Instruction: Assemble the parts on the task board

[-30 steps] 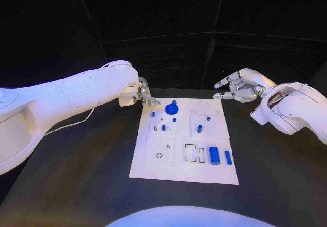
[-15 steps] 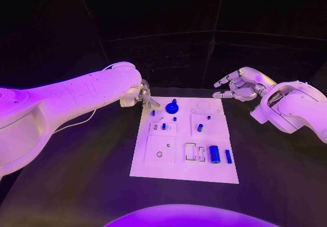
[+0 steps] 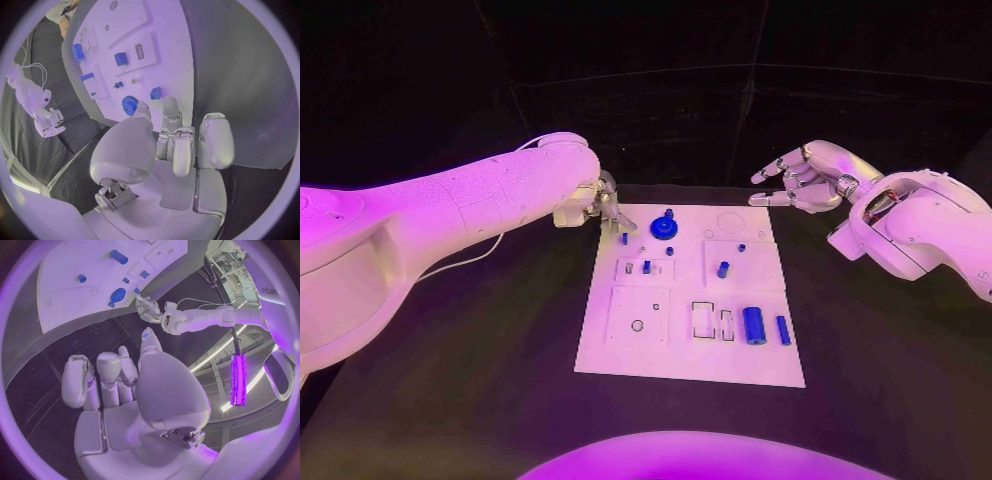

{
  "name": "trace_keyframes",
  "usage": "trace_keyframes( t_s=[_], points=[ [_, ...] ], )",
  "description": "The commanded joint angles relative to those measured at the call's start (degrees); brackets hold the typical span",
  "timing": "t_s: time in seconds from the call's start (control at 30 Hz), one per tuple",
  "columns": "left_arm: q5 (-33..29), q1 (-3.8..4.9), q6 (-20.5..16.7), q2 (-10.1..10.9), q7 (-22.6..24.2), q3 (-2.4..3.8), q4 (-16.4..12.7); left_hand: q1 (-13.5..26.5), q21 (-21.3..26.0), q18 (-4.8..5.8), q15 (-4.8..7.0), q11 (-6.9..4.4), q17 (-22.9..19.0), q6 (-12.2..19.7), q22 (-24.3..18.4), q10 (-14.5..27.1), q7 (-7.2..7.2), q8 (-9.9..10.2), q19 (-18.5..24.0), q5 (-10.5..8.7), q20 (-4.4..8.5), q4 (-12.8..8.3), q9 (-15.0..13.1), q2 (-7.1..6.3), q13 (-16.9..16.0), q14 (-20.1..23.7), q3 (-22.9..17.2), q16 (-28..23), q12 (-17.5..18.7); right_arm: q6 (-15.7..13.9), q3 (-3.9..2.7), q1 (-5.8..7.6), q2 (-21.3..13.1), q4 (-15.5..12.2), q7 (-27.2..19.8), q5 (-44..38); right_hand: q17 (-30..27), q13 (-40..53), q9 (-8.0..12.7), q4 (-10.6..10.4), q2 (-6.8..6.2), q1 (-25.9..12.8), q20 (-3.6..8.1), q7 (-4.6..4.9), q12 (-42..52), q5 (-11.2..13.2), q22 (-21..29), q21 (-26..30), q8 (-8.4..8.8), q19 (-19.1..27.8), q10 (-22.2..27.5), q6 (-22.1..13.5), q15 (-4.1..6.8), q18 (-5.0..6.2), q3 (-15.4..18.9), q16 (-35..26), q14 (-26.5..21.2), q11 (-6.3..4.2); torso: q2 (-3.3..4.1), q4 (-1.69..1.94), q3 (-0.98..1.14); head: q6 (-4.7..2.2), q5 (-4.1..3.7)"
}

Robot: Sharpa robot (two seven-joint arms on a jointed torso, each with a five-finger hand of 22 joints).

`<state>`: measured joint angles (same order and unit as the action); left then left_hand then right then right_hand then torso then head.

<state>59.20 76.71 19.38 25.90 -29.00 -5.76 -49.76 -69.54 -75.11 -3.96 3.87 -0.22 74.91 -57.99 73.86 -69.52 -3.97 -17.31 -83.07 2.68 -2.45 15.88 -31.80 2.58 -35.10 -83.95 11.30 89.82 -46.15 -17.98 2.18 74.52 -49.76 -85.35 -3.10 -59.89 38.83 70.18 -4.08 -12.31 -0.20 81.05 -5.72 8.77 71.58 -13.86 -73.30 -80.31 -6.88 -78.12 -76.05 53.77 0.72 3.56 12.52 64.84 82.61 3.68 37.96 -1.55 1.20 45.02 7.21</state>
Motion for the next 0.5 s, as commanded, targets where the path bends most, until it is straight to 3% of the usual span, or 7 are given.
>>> trace_keyframes(
  t_s=[0.03, 0.5],
  points=[
    [0.59, 0.06, 0.31, -0.09, 0.7, 0.02, -0.03, -0.52, -0.29, -0.02, -0.11, 0.0, 15.09, -0.56, 0.06, -0.38, -0.05, 0.18, -0.4, 0.12, -0.02, -0.01, 0.09, -0.08, 0.1, -6.05, 0.24, 0.18, -0.2, 0.37, -0.05, 0.12, 0.06, -0.02, -0.52, -0.1, 0.09, 0.09, 0.06, -0.05, 0.51, 0.09, 0.11, -0.02, -0.21, -0.27, 0.02, 0.2, -0.09, 0.28, 0.23, -0.23, 0.07, 0.47, 0.31, -0.23, 0.06, 0.06, -0.03, 0.01, 0.04, -0.01, 0.0],
    [-0.07, 0.03, 2.05, -0.31, 1.02, -0.23, -0.19, -2.43, -0.46, 0.03, -0.02, -0.15, 15.09, -1.54, 0.34, -0.57, 0.1, 0.32, -0.44, 0.12, 0.07, -0.6, 0.86, 0.73, 0.34, -6.05, 0.09, 0.18, -0.17, 0.46, -0.05, 0.12, 0.17, 0.06, -0.54, -0.1, 0.11, 0.12, 0.05, -0.02, 0.56, 0.17, 0.11, -0.03, -0.18, -0.39, 0.06, 0.22, -0.13, 0.3, 0.21, -0.18, 0.07, 0.48, 0.3, -0.23, 0.07, 0.06, -0.01, -0.04, 0.02, 0.13, -0.01]
  ],
)
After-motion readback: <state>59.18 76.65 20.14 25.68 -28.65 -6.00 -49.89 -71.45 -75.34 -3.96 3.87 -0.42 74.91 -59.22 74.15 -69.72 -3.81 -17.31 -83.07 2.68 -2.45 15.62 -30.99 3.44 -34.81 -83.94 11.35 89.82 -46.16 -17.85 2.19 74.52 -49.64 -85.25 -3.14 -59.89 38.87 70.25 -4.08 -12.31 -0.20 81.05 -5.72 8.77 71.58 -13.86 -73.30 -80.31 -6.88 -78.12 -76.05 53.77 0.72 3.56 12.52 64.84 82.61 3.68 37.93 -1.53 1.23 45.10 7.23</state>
